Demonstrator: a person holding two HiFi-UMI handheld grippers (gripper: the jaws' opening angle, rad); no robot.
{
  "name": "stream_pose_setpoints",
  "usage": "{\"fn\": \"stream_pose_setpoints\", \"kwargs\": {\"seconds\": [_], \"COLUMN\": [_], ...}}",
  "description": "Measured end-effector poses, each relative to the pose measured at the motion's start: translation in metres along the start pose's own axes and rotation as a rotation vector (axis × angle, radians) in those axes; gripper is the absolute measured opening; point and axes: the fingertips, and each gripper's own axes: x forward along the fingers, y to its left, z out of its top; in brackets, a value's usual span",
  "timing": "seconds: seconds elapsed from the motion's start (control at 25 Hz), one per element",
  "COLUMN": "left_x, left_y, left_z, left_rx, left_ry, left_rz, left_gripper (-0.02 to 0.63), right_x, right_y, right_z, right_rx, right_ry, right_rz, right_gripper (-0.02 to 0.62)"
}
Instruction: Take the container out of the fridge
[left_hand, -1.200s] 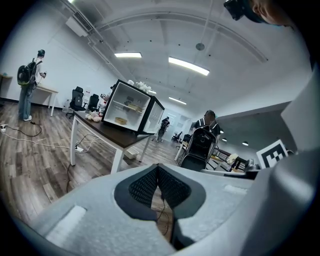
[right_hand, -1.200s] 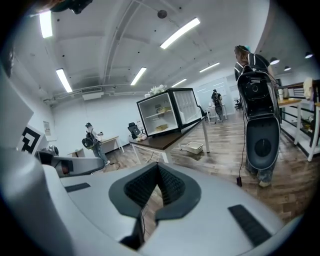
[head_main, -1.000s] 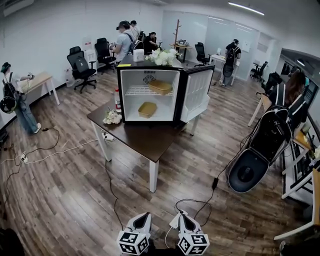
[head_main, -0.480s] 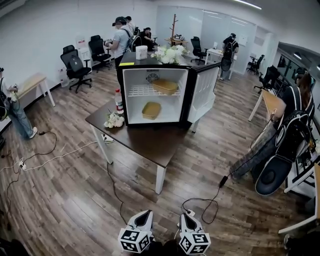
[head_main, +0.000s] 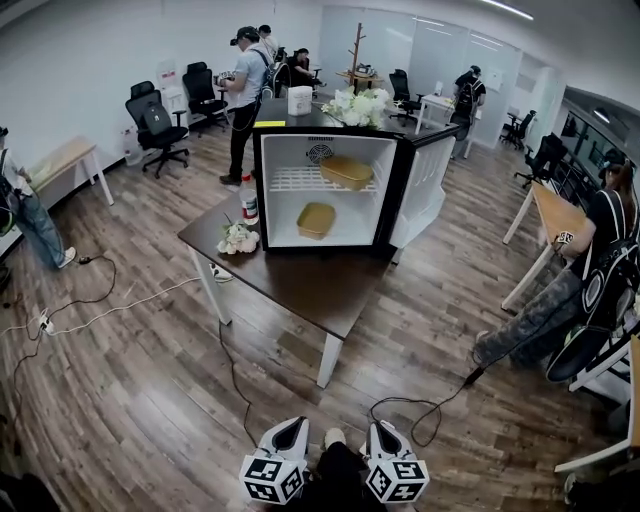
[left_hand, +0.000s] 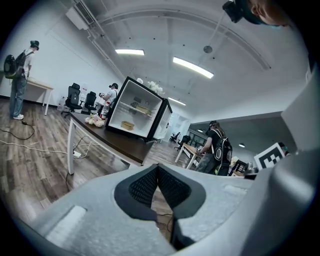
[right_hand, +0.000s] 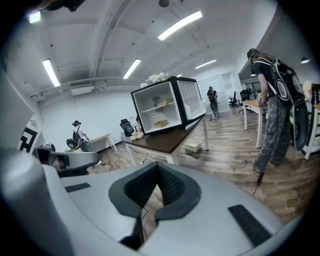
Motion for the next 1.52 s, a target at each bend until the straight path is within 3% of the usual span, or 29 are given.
{"fn": "stream_pose_setpoints", "kwargs": {"seconds": [0.56, 1.08, 1.52], "left_x": [0.074, 0.183, 0.258], "left_y": [0.057, 0.079, 0.071], "left_z": [0.040, 0.083, 0.092], "left_rx": [-0.006, -0.011, -0.043], "left_ry": [-0.017, -0.016, -0.013], "left_rz": [0.117, 0.191, 0.219], "left_gripper": [0.009, 0.009, 0.009], "right_x": [0.111, 0.215, 0.268], "right_y": [-0.008, -0.057, -0.099], "right_z": [0.050, 0.109, 0.148], "right_rx": [-0.014, -0.029, -0.061], "right_ry": [0.008, 0.047, 0.051], "right_rz": [0.099, 0.182, 0.244], "right_gripper": [0.008, 0.009, 0.008]}}
